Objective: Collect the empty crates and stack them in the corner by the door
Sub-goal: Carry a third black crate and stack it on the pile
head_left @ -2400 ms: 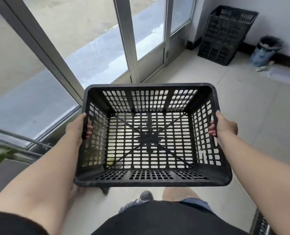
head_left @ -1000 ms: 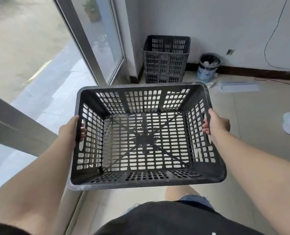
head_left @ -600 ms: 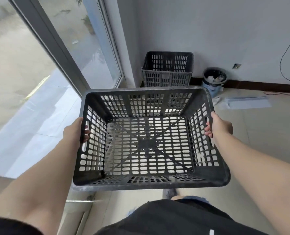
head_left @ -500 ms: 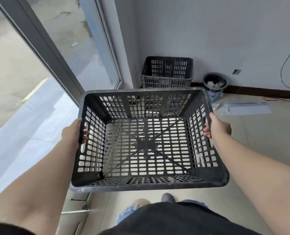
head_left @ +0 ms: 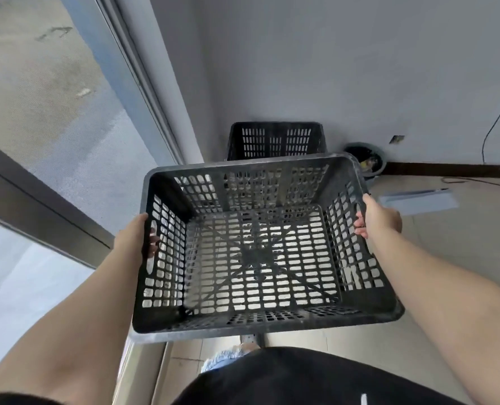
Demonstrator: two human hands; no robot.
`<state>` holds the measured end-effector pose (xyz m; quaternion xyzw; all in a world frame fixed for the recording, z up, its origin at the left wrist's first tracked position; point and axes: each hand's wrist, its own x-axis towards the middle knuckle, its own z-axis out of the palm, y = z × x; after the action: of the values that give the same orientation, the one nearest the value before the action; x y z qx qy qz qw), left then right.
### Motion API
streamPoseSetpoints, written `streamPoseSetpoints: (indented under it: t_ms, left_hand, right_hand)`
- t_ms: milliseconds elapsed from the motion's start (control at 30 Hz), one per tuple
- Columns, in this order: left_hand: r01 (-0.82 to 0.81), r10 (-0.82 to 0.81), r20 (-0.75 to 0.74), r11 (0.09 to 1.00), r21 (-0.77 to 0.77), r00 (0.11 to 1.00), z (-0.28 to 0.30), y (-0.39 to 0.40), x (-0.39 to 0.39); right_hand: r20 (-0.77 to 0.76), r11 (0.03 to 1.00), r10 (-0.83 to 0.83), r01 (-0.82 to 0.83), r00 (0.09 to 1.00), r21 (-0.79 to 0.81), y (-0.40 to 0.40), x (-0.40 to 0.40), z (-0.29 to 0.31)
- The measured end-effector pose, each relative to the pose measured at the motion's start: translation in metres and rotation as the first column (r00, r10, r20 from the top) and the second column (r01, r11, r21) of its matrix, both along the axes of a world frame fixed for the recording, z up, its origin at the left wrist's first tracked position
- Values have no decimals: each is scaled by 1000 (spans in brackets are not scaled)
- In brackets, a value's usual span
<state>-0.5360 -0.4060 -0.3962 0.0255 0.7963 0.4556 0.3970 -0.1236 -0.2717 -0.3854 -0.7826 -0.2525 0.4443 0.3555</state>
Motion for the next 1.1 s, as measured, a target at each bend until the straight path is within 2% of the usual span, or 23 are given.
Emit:
streamPoseSetpoints:
  t_ms: [200,433,800,1100]
  left_hand:
    - [106,-106,9,994,-13,994,3,109,-52]
    - [178,-177,36,984,-12,984,4,218,-74]
    - [168,-167,28,986,-14,986,-4,369,-72]
    - [151,-150,19,987,-47,989,-11,453,-68]
  right_hand:
    - [-12,996,-89,89,996,7,74,-36,6]
    - [-1,993,-118,118,993,8,166,-52,14]
    - [-21,999,-38,37,999,-26,331,-42,-5]
    - [-25,999,-32,31,999,-29,428,-46,-12]
